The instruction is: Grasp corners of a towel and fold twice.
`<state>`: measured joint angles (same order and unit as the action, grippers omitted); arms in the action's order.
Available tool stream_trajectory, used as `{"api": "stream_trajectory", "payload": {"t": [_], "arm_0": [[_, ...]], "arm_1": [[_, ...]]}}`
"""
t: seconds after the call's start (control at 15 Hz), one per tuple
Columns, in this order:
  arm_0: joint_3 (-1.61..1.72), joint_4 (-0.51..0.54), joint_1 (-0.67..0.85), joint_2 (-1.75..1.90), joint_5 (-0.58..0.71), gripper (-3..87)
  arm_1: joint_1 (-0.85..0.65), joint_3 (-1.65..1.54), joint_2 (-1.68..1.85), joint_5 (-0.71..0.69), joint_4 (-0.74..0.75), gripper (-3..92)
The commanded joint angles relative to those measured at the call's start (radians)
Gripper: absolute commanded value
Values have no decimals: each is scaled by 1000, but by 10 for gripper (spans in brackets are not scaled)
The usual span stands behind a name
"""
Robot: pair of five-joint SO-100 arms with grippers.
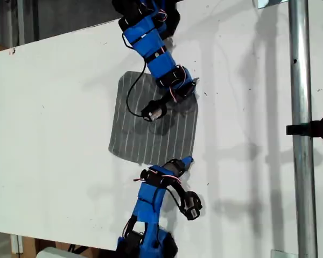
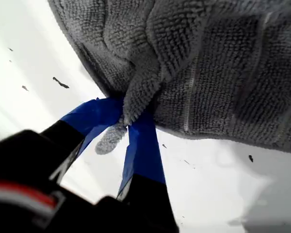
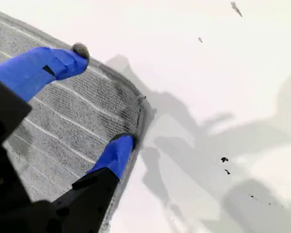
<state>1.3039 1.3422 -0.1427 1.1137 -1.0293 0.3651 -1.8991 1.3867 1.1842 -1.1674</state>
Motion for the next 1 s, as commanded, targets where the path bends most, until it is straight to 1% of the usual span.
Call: {"api": "stream_trajectory", "payload": {"t": [0.0,0.27,0.4,0.53,0.6,0.67,0.73,0.8,0.93], "arm_0": [[-44,-26,6,3,-21,282],[-44,-51,15,-35,-64,259],[-44,-48,32,-83,-120,209],[-44,-32,63,-98,-192,189],[-46,-17,83,-110,-221,167],[-51,-8,92,-120,-222,73],[-63,6,92,-123,-215,8],[-91,32,83,-123,-206,-23],[-144,84,55,-115,-201,-28]], "arm_1": [[6,12,43,3,-14,-1],[11,9,44,8,-15,-1],[17,9,44,8,-17,-1],[25,14,51,9,-23,-1],[25,14,55,11,-26,-1],[26,14,60,14,-31,-1],[26,14,61,15,-32,-1],[28,14,61,17,-32,-1],[29,17,66,17,-31,-1]]}}
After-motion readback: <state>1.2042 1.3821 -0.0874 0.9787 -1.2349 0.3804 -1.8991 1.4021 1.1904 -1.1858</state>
